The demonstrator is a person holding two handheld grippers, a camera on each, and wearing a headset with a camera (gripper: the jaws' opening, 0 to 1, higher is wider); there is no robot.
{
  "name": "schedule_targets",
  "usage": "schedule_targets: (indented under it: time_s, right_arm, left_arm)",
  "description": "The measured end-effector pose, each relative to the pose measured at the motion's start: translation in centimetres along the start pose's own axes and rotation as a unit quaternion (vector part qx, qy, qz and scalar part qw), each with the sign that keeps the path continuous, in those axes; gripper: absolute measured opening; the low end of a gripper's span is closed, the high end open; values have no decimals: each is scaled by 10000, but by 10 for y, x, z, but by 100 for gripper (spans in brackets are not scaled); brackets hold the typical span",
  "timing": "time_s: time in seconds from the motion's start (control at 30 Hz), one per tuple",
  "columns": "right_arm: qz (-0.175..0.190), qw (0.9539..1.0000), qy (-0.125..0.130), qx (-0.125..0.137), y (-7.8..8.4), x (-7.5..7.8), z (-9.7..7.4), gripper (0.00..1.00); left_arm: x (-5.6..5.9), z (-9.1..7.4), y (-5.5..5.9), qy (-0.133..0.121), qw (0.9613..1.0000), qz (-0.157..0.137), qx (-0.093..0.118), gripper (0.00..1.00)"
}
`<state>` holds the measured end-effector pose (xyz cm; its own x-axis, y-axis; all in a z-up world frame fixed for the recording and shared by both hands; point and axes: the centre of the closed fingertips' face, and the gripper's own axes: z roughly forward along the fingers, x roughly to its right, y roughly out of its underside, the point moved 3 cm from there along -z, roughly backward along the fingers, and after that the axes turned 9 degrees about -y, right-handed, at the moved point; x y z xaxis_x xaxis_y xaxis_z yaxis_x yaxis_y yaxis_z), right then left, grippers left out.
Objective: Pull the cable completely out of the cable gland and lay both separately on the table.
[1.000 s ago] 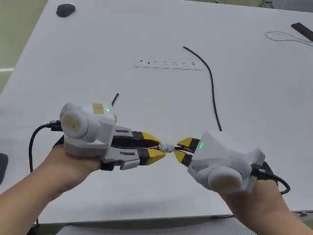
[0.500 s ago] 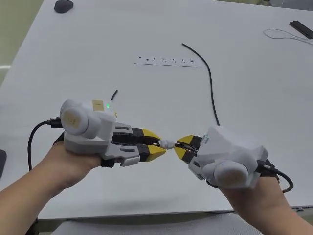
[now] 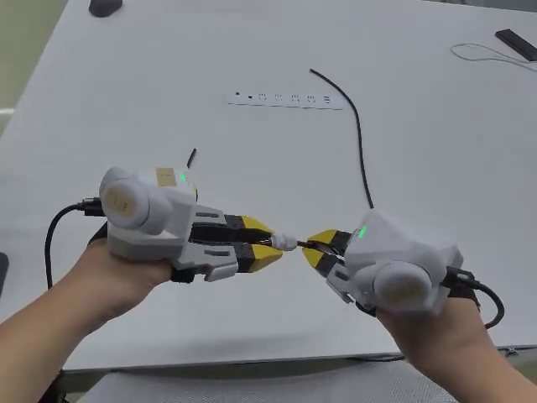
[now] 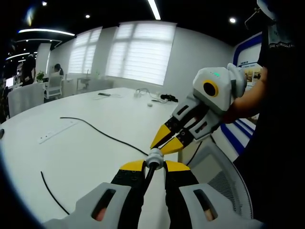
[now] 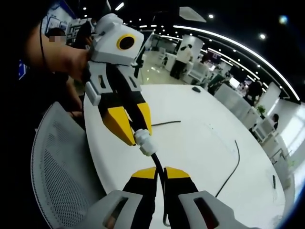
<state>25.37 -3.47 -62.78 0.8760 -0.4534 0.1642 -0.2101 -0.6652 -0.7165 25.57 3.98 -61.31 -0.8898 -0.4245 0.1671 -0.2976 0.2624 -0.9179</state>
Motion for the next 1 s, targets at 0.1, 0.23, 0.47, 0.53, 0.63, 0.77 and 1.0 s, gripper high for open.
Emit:
schedule_targets:
  time_s: [0.1, 0.23, 0.47, 0.53, 0.63, 0.77, 1.0]
  right_arm:
    - [54, 10000, 32, 6, 6, 3, -1, 0]
    - [139, 9998, 112, -84, 16, 8, -2, 0]
    - [956, 9952, 183, -43, 42, 17, -2, 0]
    - [1103, 9937, 203, -54, 50, 20, -2, 0]
    - [1473, 9888, 243, -80, 61, 20, 0, 0]
    - [2206, 9749, 235, -207, 77, 19, 4, 0]
    - [2390, 9696, 226, -484, 90, 14, 7, 0]
  left_arm:
    - [0, 0, 0, -14, 10000, -34, 12, 15]
    - [0, -2, -1, -16, 10000, -72, 32, 15]
    - [0, -2, -5, -19, 9998, -140, 125, 15]
    - [1, -1, -5, -13, 9998, -135, 138, 15]
    - [3, 0, -4, 20, 9998, -179, 110, 15]
    - [6, 2, -4, 60, 9998, -155, 91, 15]
    - [11, 6, -1, 141, 9998, -154, 65, 15]
